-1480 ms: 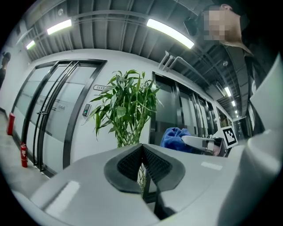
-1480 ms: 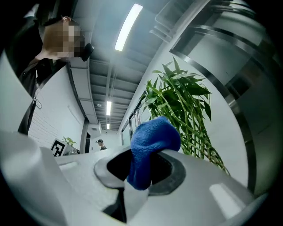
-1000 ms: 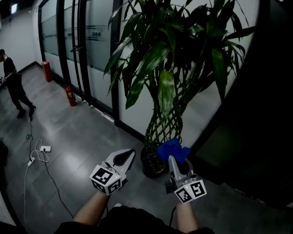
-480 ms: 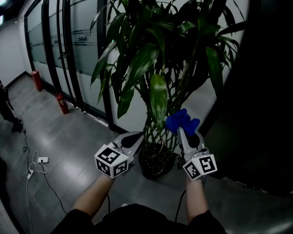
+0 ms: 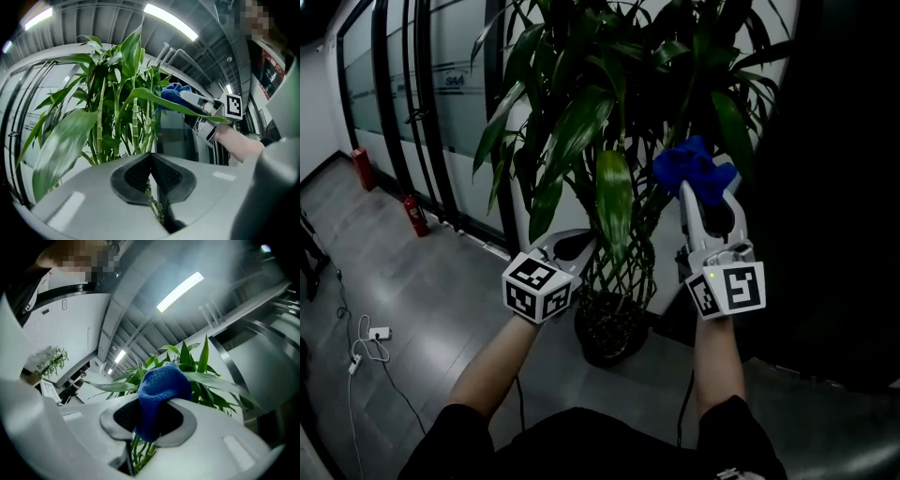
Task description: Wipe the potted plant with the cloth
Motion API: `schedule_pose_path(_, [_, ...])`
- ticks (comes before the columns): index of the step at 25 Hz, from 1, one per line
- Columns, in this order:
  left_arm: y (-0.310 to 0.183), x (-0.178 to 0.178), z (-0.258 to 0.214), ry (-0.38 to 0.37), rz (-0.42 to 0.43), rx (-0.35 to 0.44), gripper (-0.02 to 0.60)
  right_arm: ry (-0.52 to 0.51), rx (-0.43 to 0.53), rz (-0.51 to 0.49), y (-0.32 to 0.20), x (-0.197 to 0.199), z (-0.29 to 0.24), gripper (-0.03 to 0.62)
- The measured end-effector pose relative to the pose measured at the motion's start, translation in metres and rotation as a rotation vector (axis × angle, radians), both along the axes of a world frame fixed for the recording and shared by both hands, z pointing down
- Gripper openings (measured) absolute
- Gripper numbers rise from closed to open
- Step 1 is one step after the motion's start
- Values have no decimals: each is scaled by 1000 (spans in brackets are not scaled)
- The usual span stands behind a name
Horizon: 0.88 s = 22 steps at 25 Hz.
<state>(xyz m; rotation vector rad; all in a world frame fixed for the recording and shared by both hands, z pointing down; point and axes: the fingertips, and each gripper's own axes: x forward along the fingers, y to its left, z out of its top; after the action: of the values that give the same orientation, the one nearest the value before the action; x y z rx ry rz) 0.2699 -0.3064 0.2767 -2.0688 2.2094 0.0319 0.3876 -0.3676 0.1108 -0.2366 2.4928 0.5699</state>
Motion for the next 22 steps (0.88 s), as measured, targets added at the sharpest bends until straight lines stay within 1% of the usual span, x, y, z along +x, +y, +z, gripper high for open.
schedule_pose_path(4, [-14, -11, -10, -9, -15, -11, 6, -50, 33, -64, 21, -5, -23, 86])
schedule_pose_path(6, [-20, -12, -15, -36, -23, -7, 6, -36, 49, -105, 33, -16, -28, 86])
schedule_pose_path(8, [-27, -13, -18, -59, -22, -3, 6, 4, 53, -140, 42, -33, -27, 86])
schedule_pose_path(11, [-30, -11, -20, -74, -9, -9, 6, 97, 49, -169, 50, -60, -10, 86])
schedule_pose_path(12, [-28, -10, -22, -96, -8, -8, 6, 131, 47, -175, 51, -67, -3, 86])
schedule_pose_path(15, [-24, -3, -23, -199, -2, -19, 6, 205, 48, -186, 54, -82, 17, 86])
schedule_pose_path(17, [-22, 1, -24, -241, 2, -24, 6, 239, 56, -185, 56, -88, 26, 86])
schedule_pose_path(22, [-17, 8, -26, -272, 30, -2, 6, 303, 78, -195, 67, -96, 44, 86])
